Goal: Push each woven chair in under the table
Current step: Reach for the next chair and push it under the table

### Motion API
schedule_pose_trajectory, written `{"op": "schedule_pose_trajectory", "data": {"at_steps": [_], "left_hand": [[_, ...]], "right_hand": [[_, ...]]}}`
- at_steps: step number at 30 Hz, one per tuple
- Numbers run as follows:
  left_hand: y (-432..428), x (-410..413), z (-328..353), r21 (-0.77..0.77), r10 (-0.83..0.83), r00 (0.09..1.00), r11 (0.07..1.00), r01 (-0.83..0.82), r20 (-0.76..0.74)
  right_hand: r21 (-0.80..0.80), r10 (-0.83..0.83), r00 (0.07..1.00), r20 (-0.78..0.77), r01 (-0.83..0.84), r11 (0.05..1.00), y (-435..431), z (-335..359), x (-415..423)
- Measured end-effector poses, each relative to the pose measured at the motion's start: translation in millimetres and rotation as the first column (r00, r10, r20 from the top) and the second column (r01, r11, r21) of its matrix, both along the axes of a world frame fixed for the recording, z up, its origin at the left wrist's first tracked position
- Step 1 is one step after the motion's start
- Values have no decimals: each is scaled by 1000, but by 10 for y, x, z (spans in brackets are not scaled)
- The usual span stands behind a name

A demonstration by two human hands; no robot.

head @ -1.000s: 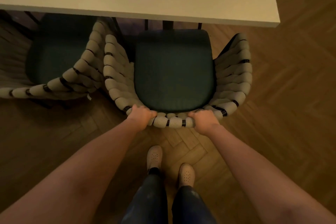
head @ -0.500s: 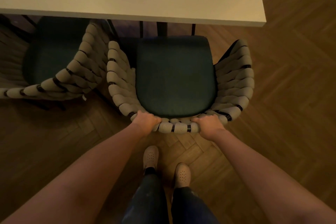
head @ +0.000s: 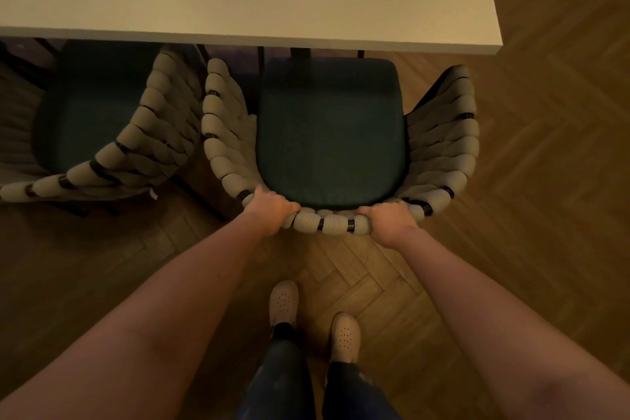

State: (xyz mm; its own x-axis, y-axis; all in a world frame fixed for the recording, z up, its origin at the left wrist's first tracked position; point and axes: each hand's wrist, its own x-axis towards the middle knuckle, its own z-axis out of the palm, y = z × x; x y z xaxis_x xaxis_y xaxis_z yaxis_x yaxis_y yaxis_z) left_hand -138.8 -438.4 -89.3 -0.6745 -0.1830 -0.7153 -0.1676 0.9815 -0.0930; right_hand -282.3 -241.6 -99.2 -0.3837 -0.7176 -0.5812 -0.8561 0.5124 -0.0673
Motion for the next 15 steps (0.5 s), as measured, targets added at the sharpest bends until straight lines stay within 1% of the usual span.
{"op": "schedule_pose_trajectory", "data": {"at_steps": [3,7,15], "left_hand": [[-86,-77,4,-29,6,999,1000,-7,-35],[-192,-198,-7,-23,31,999,999,-32,-35],[-460,-331,-62,-35,5,997,999,-8,-81]], "right_hand": [[22,-11,1000,0,11,1000,-113,0,-90],[34,-21,1000,-4,21,999,-244,3,-200],[32,-41,999,2,41,999,-470,-40,-353]]}}
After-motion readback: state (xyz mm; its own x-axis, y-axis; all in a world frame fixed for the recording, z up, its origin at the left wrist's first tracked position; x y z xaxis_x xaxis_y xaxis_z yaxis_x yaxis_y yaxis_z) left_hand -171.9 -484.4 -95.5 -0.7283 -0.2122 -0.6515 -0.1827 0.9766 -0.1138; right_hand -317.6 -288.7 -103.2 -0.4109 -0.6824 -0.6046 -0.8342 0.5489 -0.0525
